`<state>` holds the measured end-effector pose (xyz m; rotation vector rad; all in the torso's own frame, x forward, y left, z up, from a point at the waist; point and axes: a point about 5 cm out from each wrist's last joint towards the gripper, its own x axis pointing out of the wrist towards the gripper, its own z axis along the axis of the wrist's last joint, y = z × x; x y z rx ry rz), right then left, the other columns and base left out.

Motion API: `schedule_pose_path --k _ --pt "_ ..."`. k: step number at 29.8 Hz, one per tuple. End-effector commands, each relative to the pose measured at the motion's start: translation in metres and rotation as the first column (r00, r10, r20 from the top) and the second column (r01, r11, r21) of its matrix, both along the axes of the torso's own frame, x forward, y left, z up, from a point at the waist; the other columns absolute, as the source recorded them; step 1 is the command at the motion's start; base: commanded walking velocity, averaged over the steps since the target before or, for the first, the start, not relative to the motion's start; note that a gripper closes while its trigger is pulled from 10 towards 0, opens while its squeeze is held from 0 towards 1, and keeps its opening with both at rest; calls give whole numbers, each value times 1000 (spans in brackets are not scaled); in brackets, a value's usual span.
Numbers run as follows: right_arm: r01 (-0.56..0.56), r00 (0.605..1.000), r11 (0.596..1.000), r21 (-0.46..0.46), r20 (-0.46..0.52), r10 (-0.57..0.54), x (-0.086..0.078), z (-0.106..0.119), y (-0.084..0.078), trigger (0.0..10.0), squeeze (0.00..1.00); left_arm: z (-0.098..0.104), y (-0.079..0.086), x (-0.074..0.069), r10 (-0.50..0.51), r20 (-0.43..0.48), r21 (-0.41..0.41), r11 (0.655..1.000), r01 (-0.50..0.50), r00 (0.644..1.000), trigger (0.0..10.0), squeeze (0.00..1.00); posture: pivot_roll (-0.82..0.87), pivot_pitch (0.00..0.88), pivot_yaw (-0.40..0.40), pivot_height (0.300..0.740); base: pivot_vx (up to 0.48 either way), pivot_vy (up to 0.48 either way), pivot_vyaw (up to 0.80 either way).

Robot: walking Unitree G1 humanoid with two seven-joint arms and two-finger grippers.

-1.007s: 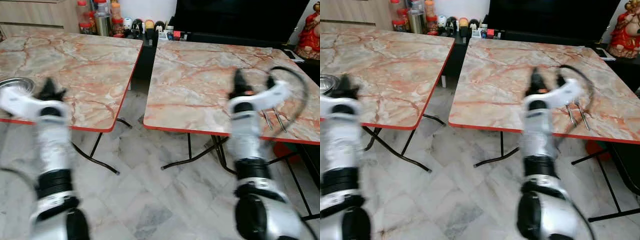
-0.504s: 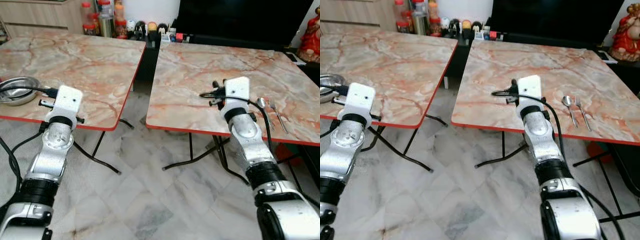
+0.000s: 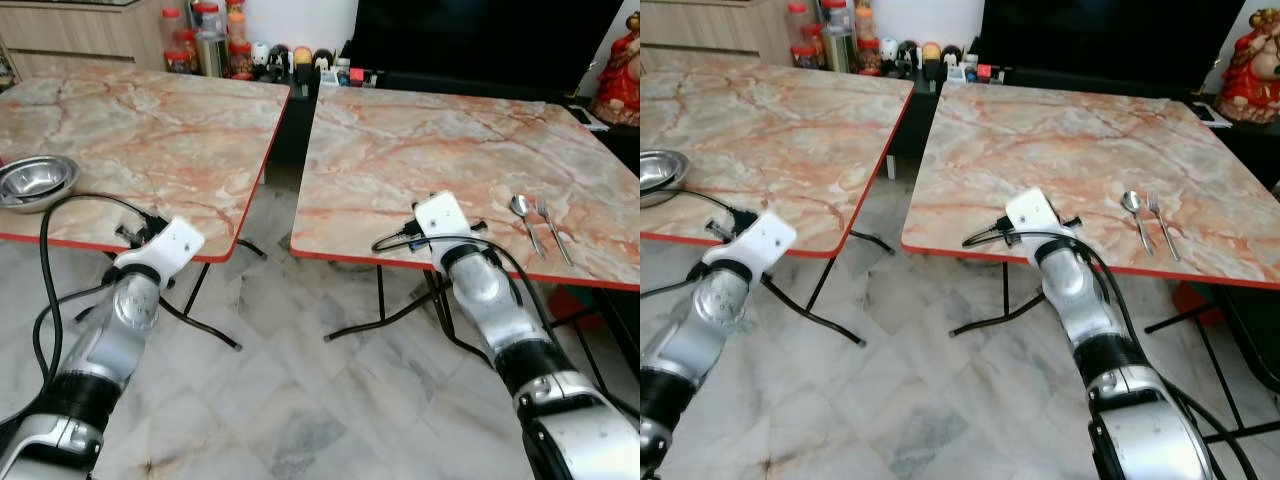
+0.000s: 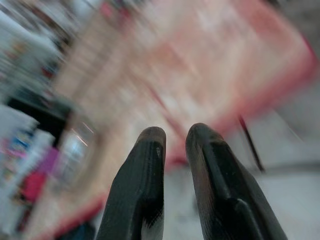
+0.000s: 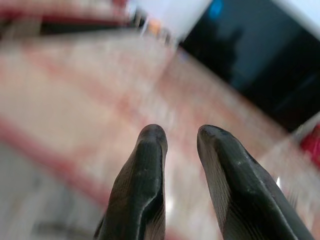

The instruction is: Setting the table

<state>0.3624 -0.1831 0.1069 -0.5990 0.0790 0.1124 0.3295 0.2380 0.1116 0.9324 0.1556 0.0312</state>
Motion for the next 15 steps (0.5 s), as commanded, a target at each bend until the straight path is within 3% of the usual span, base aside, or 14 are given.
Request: schedule_pose_path --k 1,3,6,7,11,12,13,14,15 --pt "38 995 999 -19 -96 -40 -17 -31 -11 10000 0 -29 6 -15 11 -97 -8 1000 -11 995 10000 0 106 0 -64 728 0 0 0" --pt "46 992 999 -23 -117 -48 -21 -38 -13 10000 0 -35 8 -19 19 -117 -15 1000 -20 993 10000 0 106 0 -64 728 0 0 0" --pt "96 968 995 -21 -229 -99 -48 -72 -26 10000 0 -63 20 -41 60 -212 -19 998 -66 975 10000 0 106 0 -60 728 0 0 0" --pt "137 942 990 -23 -308 -138 -68 -94 -35 10000 0 -84 28 -60 94 -282 -19 994 -104 955 10000 0 105 0 -57 728 0 0 0" --pt "206 872 978 -32 -448 -198 -110 -130 -50 10000 0 -117 41 -95 147 -403 3 987 -160 903 10000 0 105 0 -55 728 0 0 0" --pt "228 846 973 -38 -488 -217 -123 -140 -54 10000 0 -126 44 -106 159 -437 16 985 -169 885 10000 0 104 0 -54 728 0 0 0" --pt "269 792 962 -47 -558 -249 -149 -156 -61 10000 0 -140 50 -127 193 -496 22 977 -210 847 10000 0 102 0 -49 728 0 0 0" --pt "289 761 956 -56 -592 -265 -161 -163 -65 10000 0 -146 53 -136 214 -519 19 971 -239 828 10000 0 101 0 -48 728 0 0 0" --pt "289 761 956 -56 -592 -265 -161 -163 -65 10000 0 -146 53 -136 214 -519 19 971 -239 828 10000 0 101 0 -48 728 0 0 0"
